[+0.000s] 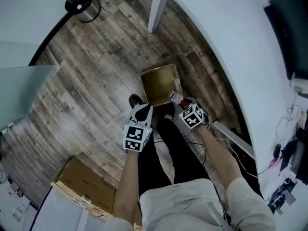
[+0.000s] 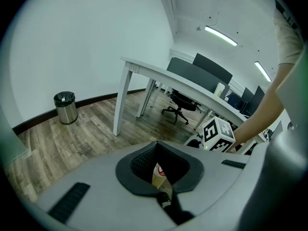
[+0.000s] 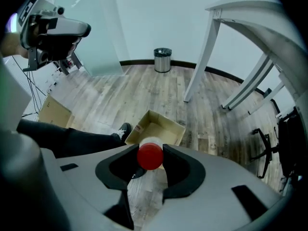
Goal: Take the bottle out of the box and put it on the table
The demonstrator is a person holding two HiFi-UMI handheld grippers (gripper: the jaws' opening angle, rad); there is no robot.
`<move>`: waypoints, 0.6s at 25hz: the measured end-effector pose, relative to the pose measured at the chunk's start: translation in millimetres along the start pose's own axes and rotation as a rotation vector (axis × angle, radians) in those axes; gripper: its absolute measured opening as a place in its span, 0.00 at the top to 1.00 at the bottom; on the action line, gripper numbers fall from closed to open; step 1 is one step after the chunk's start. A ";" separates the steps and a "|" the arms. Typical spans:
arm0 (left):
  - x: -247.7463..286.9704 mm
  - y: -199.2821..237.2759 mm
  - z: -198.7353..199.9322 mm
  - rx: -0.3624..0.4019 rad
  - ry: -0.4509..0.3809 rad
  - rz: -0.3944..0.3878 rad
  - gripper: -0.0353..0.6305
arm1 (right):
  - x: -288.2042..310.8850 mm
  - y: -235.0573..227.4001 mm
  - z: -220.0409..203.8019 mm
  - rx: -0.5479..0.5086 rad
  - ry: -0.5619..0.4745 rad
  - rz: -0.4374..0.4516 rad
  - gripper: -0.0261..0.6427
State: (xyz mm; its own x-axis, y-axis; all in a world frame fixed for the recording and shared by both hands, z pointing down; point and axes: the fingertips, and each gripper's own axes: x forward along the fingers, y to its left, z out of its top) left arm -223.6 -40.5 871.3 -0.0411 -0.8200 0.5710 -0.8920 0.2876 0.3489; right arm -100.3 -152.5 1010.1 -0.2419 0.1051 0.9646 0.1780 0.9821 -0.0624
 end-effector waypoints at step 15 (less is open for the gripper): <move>-66.1 -78.4 83.3 0.037 -0.037 0.020 0.93 | -184.1 13.5 69.1 -0.215 -0.126 0.056 0.69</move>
State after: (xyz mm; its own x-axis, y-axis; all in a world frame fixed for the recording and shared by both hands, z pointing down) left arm -188.5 -50.1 744.3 -0.0750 -0.8320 0.5496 -0.9068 0.2862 0.3095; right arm -119.2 -147.8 814.0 -0.3406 0.1902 0.9208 0.3900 0.9197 -0.0457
